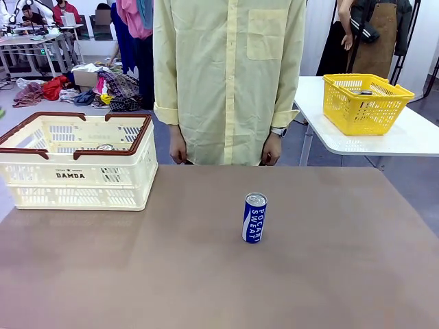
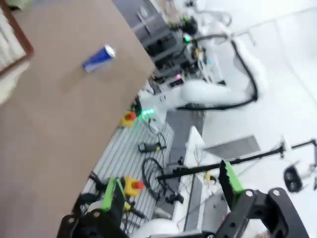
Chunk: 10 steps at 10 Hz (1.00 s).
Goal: Place the drinks into the Shopping basket.
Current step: Pick up one drink and place it into the Shopping basket.
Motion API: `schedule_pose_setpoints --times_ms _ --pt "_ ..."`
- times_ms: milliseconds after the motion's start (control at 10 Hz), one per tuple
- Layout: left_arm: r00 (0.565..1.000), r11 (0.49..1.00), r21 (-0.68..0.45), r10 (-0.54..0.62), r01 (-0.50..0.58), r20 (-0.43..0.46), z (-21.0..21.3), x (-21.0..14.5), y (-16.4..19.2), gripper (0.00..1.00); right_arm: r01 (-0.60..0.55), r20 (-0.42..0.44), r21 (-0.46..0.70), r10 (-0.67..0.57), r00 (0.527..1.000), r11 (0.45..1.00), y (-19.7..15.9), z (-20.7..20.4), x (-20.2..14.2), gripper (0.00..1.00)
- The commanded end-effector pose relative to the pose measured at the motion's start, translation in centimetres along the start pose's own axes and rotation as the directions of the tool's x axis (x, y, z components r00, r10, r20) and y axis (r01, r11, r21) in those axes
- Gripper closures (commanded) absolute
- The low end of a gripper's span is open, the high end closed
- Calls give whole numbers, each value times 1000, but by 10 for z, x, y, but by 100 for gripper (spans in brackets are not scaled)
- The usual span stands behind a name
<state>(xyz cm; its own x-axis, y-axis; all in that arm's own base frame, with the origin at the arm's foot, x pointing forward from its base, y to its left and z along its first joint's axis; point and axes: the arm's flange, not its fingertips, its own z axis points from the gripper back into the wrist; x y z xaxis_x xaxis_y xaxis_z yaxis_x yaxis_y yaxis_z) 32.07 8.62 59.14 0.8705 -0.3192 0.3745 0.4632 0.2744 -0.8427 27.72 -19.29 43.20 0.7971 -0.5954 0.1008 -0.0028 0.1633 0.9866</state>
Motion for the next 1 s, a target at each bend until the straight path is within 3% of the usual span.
schedule_pose_setpoints --times_ms 0,100,200,900 --pt "1000 999 -41 -1 1 12 -8 -12 10 0 -19 13 20 19 1000 1000 3 -1 3 0" --pt "998 998 -68 2 3 68 -7 -15 15 0 -19 13 20 19 1000 1000 3 -1 3 0" --pt "1000 1000 -24 -2 2 -7 -11 -14 6 0 -19 13 20 19 1000 1000 3 -1 3 0" --pt "1000 1000 -24 -2 2 -7 -11 -14 6 0 -19 13 20 19 1000 1000 3 -1 3 0"
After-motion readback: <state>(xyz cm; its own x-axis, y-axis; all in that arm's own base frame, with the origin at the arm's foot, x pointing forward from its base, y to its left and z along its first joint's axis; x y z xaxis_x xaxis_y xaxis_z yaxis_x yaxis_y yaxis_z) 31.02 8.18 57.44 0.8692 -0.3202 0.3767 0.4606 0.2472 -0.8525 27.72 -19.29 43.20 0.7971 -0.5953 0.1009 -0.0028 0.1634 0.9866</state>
